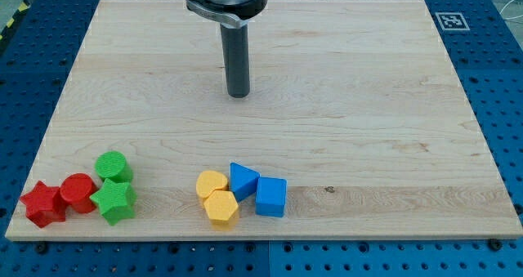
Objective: Point your arm at the green star
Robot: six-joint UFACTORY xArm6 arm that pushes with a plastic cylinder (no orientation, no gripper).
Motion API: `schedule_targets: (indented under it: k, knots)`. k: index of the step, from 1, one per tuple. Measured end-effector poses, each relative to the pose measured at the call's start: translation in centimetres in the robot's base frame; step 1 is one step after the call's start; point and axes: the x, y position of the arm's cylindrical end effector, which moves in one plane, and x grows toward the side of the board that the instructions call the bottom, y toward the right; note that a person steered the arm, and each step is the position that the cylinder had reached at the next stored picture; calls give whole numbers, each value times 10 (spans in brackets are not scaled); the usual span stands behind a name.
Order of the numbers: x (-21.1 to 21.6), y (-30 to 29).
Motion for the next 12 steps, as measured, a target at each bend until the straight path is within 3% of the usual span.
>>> schedule_targets:
  k: [2,3,5,7,9,10,11,12]
  knots:
    - [0,-29]
    - [5,-96]
    - [63,-250]
    - [54,-232]
    - [45,-121]
    - [48,-120]
    - [101,-120]
    - [115,-119]
